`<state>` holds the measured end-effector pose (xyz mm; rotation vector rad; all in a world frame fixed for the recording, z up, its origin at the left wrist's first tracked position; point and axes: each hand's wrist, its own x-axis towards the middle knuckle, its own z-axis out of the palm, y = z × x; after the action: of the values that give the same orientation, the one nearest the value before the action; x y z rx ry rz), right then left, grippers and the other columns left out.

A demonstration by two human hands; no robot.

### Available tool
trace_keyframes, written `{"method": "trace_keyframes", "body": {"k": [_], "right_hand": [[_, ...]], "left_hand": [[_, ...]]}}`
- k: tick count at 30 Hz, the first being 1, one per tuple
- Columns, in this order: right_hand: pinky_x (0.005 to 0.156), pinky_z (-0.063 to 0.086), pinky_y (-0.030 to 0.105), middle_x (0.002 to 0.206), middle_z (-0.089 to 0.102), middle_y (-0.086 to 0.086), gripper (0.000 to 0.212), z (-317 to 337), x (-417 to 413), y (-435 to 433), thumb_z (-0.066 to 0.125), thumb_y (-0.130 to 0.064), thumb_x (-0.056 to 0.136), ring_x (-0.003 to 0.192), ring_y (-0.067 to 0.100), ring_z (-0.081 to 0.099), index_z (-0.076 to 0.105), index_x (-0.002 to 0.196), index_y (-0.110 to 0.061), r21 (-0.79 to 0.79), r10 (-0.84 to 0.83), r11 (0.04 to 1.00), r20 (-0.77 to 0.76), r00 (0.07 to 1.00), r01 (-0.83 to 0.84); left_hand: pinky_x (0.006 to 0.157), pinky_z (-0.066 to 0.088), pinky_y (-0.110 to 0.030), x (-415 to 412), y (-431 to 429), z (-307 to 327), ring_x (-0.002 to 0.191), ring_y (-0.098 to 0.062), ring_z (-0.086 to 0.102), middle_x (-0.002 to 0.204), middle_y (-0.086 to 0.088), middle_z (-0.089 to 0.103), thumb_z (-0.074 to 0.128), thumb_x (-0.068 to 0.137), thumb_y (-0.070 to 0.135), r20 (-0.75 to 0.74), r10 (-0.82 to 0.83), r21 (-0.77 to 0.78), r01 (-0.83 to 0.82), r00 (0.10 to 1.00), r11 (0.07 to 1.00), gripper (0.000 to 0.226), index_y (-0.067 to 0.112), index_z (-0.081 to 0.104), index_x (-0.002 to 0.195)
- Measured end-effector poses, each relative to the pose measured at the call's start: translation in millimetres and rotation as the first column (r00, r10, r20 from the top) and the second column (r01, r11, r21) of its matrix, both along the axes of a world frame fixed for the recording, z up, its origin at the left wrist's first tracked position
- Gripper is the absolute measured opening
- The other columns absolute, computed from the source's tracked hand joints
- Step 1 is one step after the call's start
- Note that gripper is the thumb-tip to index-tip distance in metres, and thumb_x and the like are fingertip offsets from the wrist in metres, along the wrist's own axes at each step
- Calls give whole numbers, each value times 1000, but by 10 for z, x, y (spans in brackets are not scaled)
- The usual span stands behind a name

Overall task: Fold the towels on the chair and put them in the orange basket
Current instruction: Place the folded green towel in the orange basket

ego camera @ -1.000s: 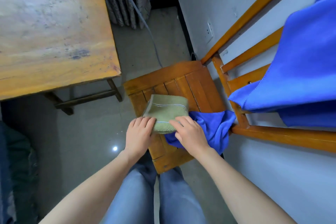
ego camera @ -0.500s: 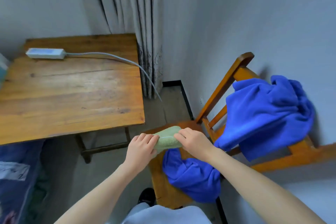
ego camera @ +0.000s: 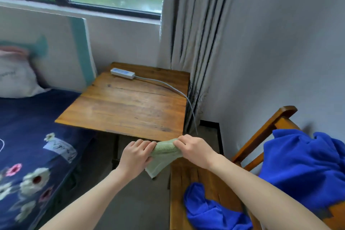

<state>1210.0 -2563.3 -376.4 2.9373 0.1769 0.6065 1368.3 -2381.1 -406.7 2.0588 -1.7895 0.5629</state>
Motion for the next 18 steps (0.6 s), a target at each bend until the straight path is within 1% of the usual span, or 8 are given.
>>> {"method": "trace_keyframes", "body": {"k": [1, 3, 7, 9, 11, 13, 15, 18], "right_hand": [[44, 49, 26, 76, 63, 5, 54, 25, 71, 90, 75, -1, 56, 62, 21, 60, 44, 99, -12, -11, 23, 1000, -6, 1000, -23], [42, 49, 26, 77, 63, 5, 55, 67, 228, 227, 77, -3, 56, 62, 21, 60, 44, 100, -12, -24, 60, 998, -18, 998, -60], [40, 48, 27, 76, 62, 3, 51, 177, 667, 599, 78, -9, 60, 59, 19, 58, 46, 100, -14, -56, 132, 990, -6, 991, -132], [40, 49, 27, 78, 62, 3, 48, 228, 961, 938, 79, -11, 61, 58, 19, 59, 50, 99, -14, -50, 193, 980, 6, 981, -192], [40, 47, 24, 78, 62, 2, 46, 238, 1241, 1291, 79, -14, 61, 58, 16, 58, 52, 97, -14, -74, 257, 964, 2, 966, -256], [39, 44, 21, 76, 61, -1, 45, 246, 1523, 1613, 79, -14, 60, 57, 13, 56, 51, 96, -16, -102, 298, 950, 5, 955, -296], [38, 41, 22, 75, 59, -3, 43, 282, 1851, 1945, 76, -12, 59, 57, 13, 55, 52, 94, -17, -100, 329, 940, 22, 944, -325], [37, 43, 24, 73, 58, -1, 36, 351, 2299, 2419, 74, -10, 60, 57, 16, 55, 57, 91, -16, -75, 389, 919, 34, 921, -386]], "left_hand": [[56, 49, -22, 40, 121, 25, 67, -16, 65, 83, 3, 71, 84, 50, 24, -11, 17, 9, -17, 1000, 1000, 65, 19, 49, 105], [54, 50, -21, 119, 328, 83, 65, -15, 65, 82, 4, 71, 89, 43, 24, -20, 42, 1, -42, 999, 999, 73, 19, 49, 104], [53, 49, -21, 389, 828, 188, 64, -15, 65, 80, 5, 70, 89, 41, 25, -31, 124, -12, -124, 992, 992, 74, 20, 49, 103], [53, 50, -21, 581, 1221, 210, 63, -15, 65, 80, 5, 70, 89, 40, 23, -48, 178, -6, -178, 983, 984, 74, 20, 50, 103], [53, 51, -22, 757, 1634, 225, 63, -16, 65, 80, 4, 70, 88, 39, 21, -62, 223, -7, -224, 973, 975, 74, 20, 50, 102], [54, 52, -22, 922, 2010, 251, 64, -15, 65, 80, 4, 70, 88, 37, 18, -74, 267, -5, -268, 961, 963, 76, 20, 49, 103], [55, 51, -21, 1089, 2391, 283, 65, -15, 65, 80, 5, 70, 88, 33, 16, -86, 335, -16, -337, 938, 941, 80, 20, 49, 103], [55, 51, -23, 1239, 2896, 316, 65, -18, 66, 79, 1, 70, 87, 31, 10, -116, 450, -39, -456, 886, 889, 82, 18, 49, 103]]}}
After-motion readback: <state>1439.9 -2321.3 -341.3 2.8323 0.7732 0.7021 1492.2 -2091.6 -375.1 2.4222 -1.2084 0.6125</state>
